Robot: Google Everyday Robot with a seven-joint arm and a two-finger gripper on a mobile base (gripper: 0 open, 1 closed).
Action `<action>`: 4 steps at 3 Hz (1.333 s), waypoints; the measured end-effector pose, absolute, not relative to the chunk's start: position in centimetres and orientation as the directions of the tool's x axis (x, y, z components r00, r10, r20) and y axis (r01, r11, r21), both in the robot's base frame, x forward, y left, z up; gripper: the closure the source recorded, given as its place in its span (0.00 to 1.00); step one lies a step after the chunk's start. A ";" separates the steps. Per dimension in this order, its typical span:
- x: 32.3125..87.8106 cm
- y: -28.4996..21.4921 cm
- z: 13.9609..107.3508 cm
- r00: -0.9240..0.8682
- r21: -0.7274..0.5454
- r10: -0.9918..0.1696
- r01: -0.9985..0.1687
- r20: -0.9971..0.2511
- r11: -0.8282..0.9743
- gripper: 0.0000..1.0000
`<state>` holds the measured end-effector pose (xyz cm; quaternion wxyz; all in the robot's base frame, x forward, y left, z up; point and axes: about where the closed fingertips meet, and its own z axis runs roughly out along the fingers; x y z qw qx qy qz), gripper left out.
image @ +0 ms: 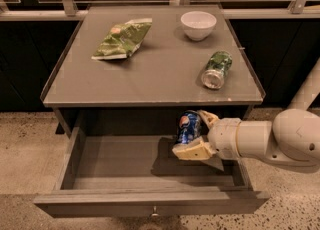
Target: Pick pepsi can from top drawer and place on counter
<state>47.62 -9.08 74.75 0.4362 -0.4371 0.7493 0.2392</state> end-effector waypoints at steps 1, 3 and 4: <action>47.6 -9.1 74.8 -0.237 -0.023 -0.446 -0.864 -0.863 0.503 1.00; 45.8 -3.7 79.7 -0.093 -0.080 -0.495 -0.945 -0.864 0.318 1.00; 44.6 -1.7 82.0 -0.032 -0.111 -0.515 -0.963 -0.857 0.245 1.00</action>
Offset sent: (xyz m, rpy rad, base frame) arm -0.0109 0.0483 0.0441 -0.0255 -0.0360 0.1907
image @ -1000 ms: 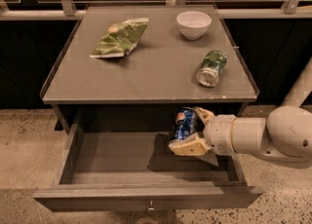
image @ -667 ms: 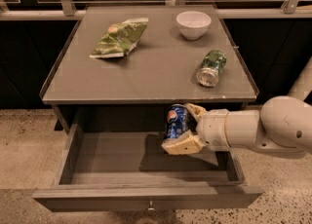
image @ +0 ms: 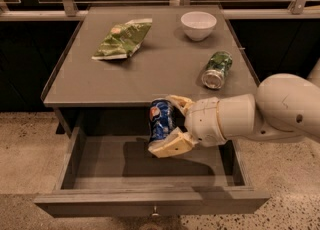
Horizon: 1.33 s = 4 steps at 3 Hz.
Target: Pick pepsi can from top drawer and place on counter
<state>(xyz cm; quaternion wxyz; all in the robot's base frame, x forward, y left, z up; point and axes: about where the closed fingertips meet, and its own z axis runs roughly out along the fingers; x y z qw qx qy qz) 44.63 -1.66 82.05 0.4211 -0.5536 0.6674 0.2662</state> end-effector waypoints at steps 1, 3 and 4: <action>45.2 0.0 84.2 0.026 -0.139 -0.523 -0.974 -0.852 0.178 1.00; 51.6 2.4 87.8 0.078 -0.157 -0.510 -0.981 -0.857 0.114 1.00; 54.7 2.5 88.6 0.068 -0.152 -0.498 -0.980 -0.864 0.131 1.00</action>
Offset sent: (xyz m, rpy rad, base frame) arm 0.0755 0.0487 0.0700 0.0127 -0.0668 0.1784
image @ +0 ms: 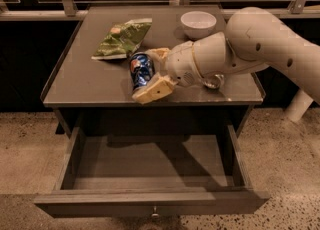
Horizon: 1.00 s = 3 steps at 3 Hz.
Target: Pick pepsi can from top drawer and place on counter
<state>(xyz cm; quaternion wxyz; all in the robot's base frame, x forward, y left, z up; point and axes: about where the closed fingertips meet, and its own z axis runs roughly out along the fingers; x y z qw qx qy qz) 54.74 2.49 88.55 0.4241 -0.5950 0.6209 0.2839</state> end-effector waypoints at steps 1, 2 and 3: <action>57.5 1.8 88.2 0.035 -0.142 -0.491 -0.973 -0.870 0.183 1.00; 59.4 1.0 87.8 0.007 -0.143 -0.488 -0.960 -0.873 0.243 1.00; 59.5 1.0 87.8 0.007 -0.144 -0.488 -0.959 -0.873 0.244 0.81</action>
Offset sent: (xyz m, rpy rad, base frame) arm 0.0724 -0.0314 -0.0122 0.0235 0.0014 -0.1998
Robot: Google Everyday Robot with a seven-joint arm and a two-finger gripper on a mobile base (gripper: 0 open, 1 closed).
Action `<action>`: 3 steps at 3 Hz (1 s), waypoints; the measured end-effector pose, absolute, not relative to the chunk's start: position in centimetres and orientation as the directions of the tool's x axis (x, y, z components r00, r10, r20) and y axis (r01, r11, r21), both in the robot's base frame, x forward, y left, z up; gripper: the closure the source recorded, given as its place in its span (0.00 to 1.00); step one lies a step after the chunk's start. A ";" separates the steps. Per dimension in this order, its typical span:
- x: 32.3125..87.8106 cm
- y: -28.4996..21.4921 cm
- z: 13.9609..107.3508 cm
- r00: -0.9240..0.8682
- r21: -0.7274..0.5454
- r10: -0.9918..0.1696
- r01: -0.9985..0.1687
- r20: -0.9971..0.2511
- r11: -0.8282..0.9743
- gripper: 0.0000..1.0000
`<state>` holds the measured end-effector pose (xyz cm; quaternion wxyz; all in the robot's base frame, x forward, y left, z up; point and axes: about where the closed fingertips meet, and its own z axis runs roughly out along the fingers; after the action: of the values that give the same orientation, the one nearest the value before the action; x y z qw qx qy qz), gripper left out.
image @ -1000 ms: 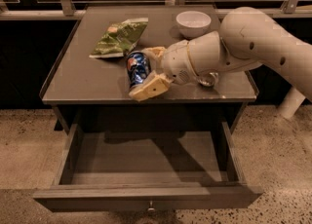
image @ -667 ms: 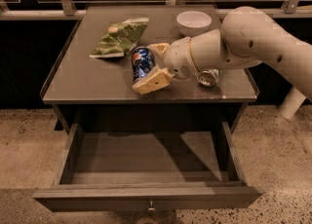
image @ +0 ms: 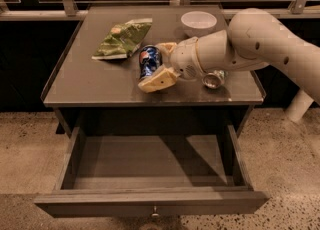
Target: Pick pepsi can from top drawer and place on counter
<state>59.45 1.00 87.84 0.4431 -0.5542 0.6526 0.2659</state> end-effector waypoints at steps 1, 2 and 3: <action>59.5 1.0 87.8 0.007 -0.144 -0.488 -0.959 -0.873 0.244 0.58; 59.5 1.0 87.8 0.007 -0.144 -0.488 -0.959 -0.873 0.244 0.35; 59.5 1.0 87.8 0.007 -0.144 -0.488 -0.959 -0.873 0.244 0.12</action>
Offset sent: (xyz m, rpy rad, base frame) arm 0.0000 0.0000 0.0000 0.0000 0.0000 0.0000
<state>59.45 1.01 87.84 0.4431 -0.5542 0.6525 0.2659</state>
